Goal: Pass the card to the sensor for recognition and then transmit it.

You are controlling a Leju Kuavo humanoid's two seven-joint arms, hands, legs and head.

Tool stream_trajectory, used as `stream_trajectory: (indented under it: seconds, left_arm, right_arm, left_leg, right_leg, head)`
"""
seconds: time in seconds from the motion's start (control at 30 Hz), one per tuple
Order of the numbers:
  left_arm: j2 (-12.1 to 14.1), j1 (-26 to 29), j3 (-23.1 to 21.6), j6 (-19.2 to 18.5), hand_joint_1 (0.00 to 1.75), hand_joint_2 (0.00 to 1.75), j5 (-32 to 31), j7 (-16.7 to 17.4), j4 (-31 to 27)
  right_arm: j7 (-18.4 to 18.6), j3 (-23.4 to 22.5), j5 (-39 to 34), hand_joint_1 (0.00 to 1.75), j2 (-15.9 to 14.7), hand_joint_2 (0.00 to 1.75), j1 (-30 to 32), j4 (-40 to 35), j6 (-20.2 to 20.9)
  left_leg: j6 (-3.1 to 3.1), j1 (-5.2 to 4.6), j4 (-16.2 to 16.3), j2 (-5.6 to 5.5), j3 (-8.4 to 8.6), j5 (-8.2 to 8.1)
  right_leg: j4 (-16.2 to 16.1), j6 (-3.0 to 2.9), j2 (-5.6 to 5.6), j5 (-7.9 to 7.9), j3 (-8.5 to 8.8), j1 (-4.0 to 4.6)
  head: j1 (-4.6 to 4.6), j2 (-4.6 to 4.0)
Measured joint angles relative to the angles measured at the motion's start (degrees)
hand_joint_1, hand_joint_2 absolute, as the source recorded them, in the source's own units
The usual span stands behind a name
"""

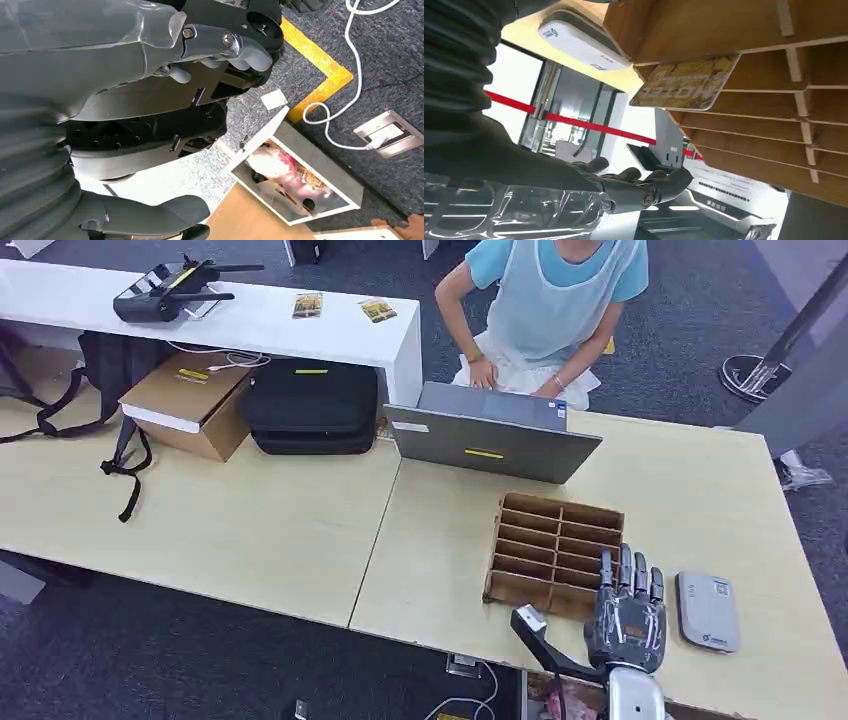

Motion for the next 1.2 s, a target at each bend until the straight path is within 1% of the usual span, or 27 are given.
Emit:
stream_trajectory:
  seconds: [0.33, 0.53, 0.8, 1.2]
  left_arm:
    - [-0.02, -0.02, -0.02, 0.00, 0.00, 1.75, -0.02, 0.00, 0.00]
    - [-0.13, -0.04, -0.07, 0.00, 0.00, 1.75, -0.35, 0.00, 0.00]
    - [-0.31, -0.04, -0.09, 0.00, 0.00, 1.75, -0.46, 0.00, 0.00]
    - [-0.24, -0.05, -0.20, 0.00, 0.00, 1.75, -0.87, 0.00, 0.00]
  right_arm:
    - [-0.46, 0.15, 0.00, 0.00, 1.25, 1.75, -2.74, 3.21, 0.00]
    - [-0.79, 0.15, 0.00, 0.00, 1.53, 1.75, -3.09, 4.48, -0.15]
    - [-0.20, 0.02, 0.00, 0.00, 1.55, 1.75, -2.72, 4.59, -0.26]
    - [0.24, -2.29, 0.00, 0.00, 1.60, 1.75, 0.48, 1.62, -0.96]
  left_leg:
    - [0.00, 0.00, 0.00, 0.00, 0.00, 0.00]
    - [0.00, 0.00, 0.01, 0.00, 0.01, 0.00]
    - [0.00, 0.00, 0.01, 0.00, 0.01, 0.00]
    - [0.00, 0.00, 0.01, 0.00, 0.01, 0.00]
  right_leg:
    - [0.00, 0.00, 0.00, 0.00, 0.00, 0.00]
    - [0.00, 0.00, 0.00, 0.00, -0.01, 0.00]
    - [0.00, 0.00, 0.00, 0.00, -0.01, 0.00]
    - [0.00, 0.00, 0.00, 0.00, -0.01, 0.00]
  head:
    - [0.02, 0.00]
    - [0.00, 0.00]
    - [0.00, 0.00]
    - [0.00, 0.00]
